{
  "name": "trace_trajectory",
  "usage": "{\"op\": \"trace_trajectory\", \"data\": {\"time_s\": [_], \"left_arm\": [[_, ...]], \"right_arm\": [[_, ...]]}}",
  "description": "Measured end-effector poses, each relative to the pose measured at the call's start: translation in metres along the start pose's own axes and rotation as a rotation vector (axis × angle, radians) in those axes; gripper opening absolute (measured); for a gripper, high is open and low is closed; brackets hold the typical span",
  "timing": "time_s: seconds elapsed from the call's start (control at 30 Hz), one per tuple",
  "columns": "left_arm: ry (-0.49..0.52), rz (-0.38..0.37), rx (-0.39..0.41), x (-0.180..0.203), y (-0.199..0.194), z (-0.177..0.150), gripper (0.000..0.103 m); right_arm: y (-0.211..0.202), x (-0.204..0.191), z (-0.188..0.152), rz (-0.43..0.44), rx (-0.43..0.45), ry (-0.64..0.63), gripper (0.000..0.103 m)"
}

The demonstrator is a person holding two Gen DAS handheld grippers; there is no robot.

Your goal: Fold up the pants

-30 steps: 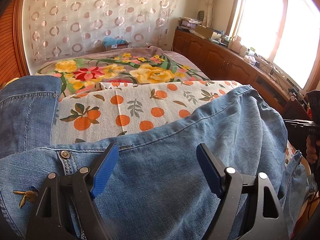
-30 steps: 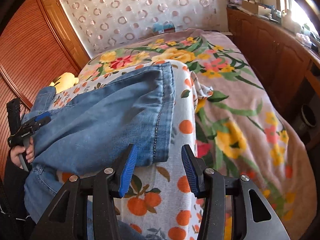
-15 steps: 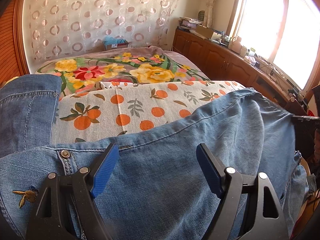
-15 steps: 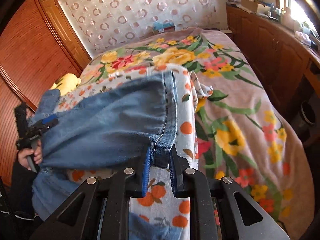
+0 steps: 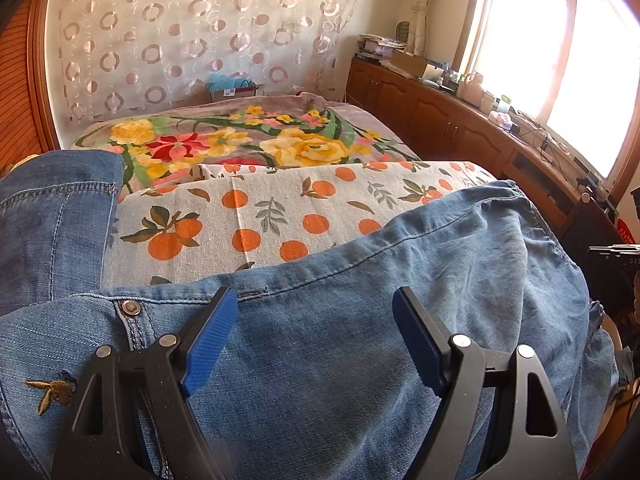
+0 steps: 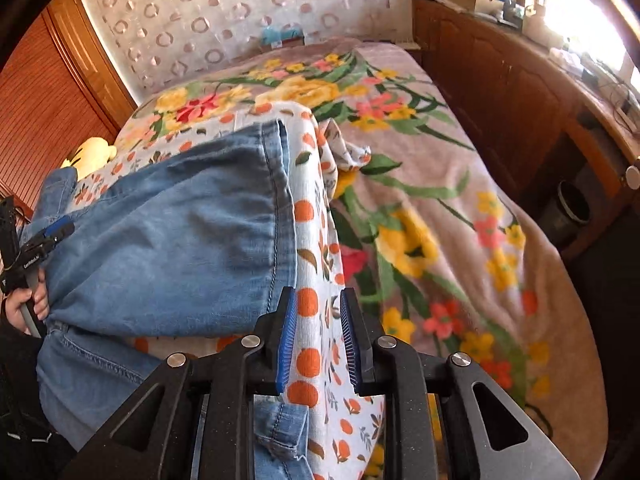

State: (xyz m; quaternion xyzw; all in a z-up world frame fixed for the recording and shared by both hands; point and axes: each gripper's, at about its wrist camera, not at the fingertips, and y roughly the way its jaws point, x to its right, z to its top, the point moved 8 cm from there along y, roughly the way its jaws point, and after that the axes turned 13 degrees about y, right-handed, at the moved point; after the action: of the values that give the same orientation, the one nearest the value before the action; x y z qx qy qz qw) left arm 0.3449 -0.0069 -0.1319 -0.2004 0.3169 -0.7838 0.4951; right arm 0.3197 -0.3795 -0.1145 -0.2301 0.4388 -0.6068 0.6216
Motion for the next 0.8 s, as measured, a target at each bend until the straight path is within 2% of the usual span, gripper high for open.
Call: {"op": "trace_trajectory", "data": {"time_s": [0.27,0.57,0.73,0.8], "left_arm": [[-0.002,0.005,-0.002,-0.001,-0.001,0.001,0.081],[-0.002,0.010,-0.004,-0.001,-0.001,0.002,0.081],[-0.007,0.033,-0.009,-0.006,-0.003,0.001,0.081],[-0.001,0.046,-0.003,-0.006,-0.005,0.003,0.081]], "right_arm": [[-0.003,-0.024,-0.001,0.034,0.075,-0.047,0.024],[0.013,-0.042,-0.008,0.055,0.080,-0.081,0.026],[0.008,-0.047,-0.024,0.071,0.091,-0.087,0.027],[-0.001,-0.047,-0.031,0.065,0.113,-0.096,0.031]]}}
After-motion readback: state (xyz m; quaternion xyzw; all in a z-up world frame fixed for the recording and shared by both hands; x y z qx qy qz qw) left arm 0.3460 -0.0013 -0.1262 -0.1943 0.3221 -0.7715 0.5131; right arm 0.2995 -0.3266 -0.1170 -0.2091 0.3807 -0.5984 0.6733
